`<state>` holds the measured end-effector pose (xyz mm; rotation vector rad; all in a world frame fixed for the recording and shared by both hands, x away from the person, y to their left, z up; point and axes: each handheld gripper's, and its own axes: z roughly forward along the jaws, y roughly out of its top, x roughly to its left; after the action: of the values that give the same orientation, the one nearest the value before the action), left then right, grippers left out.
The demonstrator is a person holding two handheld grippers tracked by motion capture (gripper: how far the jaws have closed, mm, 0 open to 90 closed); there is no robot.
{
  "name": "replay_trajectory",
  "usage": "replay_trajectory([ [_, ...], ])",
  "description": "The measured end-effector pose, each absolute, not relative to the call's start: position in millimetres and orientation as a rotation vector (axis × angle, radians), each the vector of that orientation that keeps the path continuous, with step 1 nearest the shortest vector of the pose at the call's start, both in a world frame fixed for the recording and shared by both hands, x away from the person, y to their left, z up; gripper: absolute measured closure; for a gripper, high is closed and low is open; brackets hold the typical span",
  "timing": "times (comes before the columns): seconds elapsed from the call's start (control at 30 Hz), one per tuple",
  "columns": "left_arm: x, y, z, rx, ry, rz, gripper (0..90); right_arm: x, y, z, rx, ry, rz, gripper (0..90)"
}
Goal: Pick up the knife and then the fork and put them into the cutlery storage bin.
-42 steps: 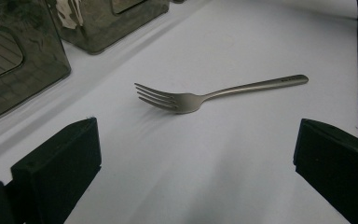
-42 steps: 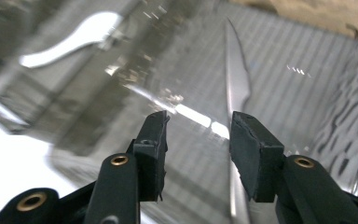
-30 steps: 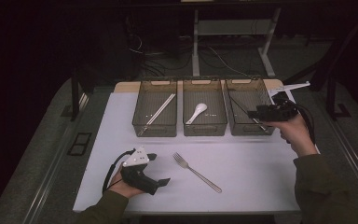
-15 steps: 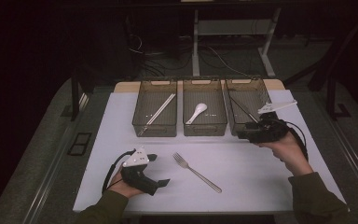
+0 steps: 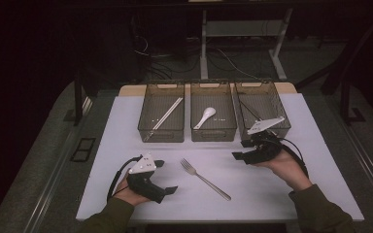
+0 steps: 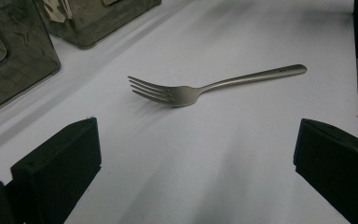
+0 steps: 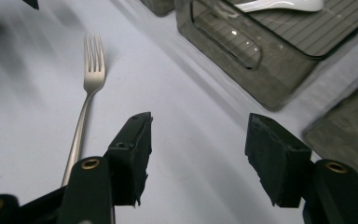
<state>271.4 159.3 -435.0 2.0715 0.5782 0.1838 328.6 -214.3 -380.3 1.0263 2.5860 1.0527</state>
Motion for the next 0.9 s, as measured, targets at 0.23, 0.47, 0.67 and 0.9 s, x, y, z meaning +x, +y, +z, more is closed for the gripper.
replay_trajectory([
  [0.23,271.4,158.8,-435.2,2.073,0.573,0.183,0.0,325.4,-195.3,-385.7,1.013,2.663,1.019,44.5],
  [0.47,271.6,158.6,-435.3,2.077,0.575,0.186,0.0,322.1,-173.7,-389.3,0.964,2.726,0.974,47.1],
  [0.67,271.5,158.7,-435.3,2.072,0.58,0.186,0.0,320.0,-152.5,-393.9,0.951,2.777,0.893,49.9],
  [0.9,271.5,158.7,-435.4,2.07,0.582,0.184,0.0,320.5,-130.0,-402.2,0.897,2.858,0.777,54.0],
])
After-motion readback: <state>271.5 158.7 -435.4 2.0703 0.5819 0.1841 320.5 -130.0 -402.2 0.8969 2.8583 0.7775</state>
